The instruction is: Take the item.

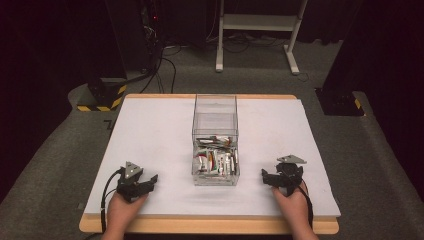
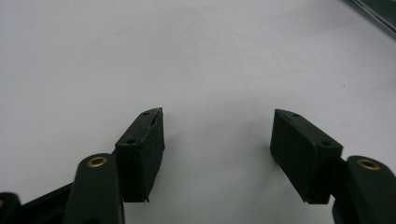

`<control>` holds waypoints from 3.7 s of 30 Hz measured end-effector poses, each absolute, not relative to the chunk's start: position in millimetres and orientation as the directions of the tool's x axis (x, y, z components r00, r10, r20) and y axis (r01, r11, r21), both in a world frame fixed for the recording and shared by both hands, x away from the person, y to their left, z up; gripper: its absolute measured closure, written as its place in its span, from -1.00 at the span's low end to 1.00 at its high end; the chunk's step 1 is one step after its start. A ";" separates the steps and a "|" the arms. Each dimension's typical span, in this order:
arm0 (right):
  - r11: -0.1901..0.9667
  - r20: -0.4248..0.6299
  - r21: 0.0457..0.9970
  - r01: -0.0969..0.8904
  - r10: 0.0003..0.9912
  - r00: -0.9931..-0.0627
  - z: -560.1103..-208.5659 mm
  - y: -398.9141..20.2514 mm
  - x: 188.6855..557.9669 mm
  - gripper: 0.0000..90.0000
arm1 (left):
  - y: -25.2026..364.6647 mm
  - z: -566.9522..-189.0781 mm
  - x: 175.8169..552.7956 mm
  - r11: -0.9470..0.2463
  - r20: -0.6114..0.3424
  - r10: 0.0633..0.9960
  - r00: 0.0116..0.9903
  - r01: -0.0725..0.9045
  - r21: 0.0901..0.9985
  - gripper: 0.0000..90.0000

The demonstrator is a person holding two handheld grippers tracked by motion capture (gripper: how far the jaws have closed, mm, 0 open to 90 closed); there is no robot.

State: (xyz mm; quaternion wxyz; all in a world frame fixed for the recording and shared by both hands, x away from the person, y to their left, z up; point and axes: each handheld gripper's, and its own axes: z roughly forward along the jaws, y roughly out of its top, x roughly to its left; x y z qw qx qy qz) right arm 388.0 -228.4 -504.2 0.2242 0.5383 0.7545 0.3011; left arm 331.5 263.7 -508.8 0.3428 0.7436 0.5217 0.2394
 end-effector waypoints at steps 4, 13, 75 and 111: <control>0.246 -0.019 0.697 0.674 0.945 -0.325 -504.2 -229.0 377.1 -0.82 | 263.5 -508.8 331.4 -0.222 0.000 0.940 0.341 0.611 0.760 -0.22; 0.251 -0.017 0.699 0.670 0.942 -0.335 -504.6 -230.9 366.3 -0.82 | 263.6 -508.6 331.5 -0.220 -0.002 0.941 0.340 0.613 0.758 -0.22; 0.251 -0.019 0.704 0.664 0.942 -0.335 -505.4 -231.0 365.6 -0.82 | 230.7 -475.7 310.8 -0.232 -0.014 0.907 0.421 0.528 0.817 -0.14; 0.251 -0.021 0.706 0.662 0.942 -0.335 -505.6 -230.8 365.5 -0.82 | 209.8 -449.2 302.1 -0.210 -0.042 0.879 0.475 0.465 0.860 -0.05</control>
